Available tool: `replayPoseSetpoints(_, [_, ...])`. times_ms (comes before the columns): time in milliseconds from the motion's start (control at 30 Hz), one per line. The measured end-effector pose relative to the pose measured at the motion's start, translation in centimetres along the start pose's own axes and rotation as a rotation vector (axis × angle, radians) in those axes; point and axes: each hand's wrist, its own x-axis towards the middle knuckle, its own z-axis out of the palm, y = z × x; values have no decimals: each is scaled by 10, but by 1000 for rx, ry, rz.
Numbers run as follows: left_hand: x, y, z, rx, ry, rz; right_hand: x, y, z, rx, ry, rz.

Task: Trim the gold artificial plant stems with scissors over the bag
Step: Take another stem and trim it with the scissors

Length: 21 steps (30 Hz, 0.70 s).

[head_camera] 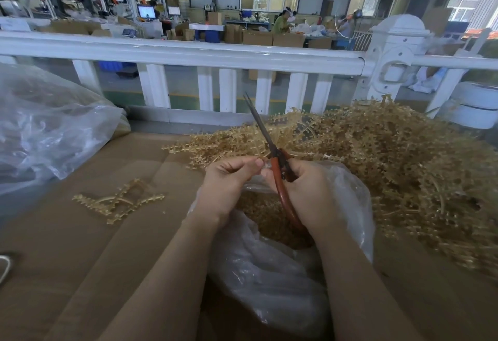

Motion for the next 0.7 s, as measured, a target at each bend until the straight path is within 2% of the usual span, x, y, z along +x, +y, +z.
replayPoseSetpoints(133, [-3,3,1,17,-66,-29,1,3,-1,13,-2,6])
replayPoseSetpoints(267, [0,3,-2,15,20,-82,1,2,-3,5,-25,-17])
replayPoseSetpoints(433, [0,4,-1,-24,92,-68,0,3,-4,-30,-45,-32])
replayPoseSetpoints(700, [4,3,-9,-226,168,12,-3,3,-10,-313,-54,-110])
